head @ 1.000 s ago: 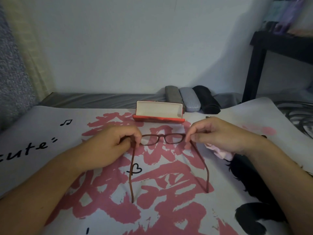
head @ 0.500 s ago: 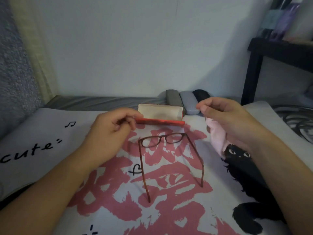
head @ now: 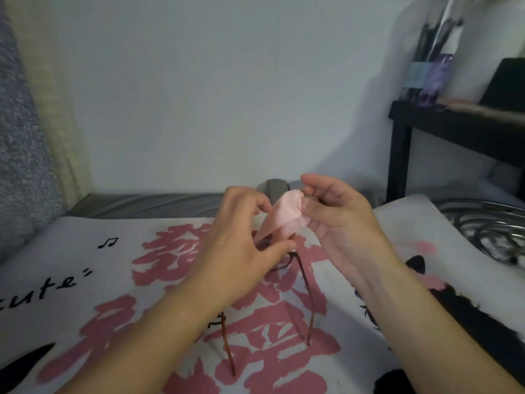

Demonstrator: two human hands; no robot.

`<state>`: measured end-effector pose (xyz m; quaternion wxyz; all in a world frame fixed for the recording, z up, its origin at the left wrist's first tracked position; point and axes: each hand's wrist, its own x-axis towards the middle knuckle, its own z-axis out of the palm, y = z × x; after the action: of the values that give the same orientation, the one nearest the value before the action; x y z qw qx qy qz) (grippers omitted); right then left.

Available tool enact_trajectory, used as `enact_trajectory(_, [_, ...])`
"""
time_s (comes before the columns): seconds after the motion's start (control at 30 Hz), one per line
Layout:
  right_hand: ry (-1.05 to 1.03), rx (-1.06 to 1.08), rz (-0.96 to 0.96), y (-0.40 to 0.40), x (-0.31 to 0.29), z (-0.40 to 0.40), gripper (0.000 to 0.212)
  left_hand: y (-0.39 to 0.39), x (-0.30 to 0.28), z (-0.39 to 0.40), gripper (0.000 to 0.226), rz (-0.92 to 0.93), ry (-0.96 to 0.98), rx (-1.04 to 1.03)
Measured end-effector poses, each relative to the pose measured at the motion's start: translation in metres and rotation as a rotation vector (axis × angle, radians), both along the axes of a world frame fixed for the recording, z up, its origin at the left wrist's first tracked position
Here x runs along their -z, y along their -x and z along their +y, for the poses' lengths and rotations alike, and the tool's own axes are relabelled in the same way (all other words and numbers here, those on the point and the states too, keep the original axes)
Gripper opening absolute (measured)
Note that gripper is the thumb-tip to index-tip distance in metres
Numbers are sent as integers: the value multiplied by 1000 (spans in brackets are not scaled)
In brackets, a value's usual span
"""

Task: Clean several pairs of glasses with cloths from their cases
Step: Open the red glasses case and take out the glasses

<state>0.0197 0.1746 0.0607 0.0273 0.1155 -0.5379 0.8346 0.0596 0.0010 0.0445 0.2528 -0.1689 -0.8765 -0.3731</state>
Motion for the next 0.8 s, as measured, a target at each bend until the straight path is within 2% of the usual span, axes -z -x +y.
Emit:
enact_trajectory(0.07, [10, -12, -21, -6, 0, -5, 33, -1, 2, 2, 40, 89, 68, -9])
enact_trajectory(0.27, [-13, -114, -16, -15, 5, -13, 38, -5, 0, 4, 10, 80, -174, 12])
enact_trajectory(0.4, [-94, -175, -35, -14, 10, -14, 34, -8, -6, 3, 23, 20, -388, 12])
enact_trajectory(0.5, [-206, -203, -61, -16, 11, -14, 24, -5, -7, -1, 20, -12, -463, 26])
enact_trajectory(0.6, [-184, -201, -76, -15, 9, -12, 10, -3, -8, -4, 13, -66, -554, 61])
enact_trajectory(0.8, [-232, -242, -37, -19, 8, -14, 11, 1, -8, -5, 15, -89, -595, 26])
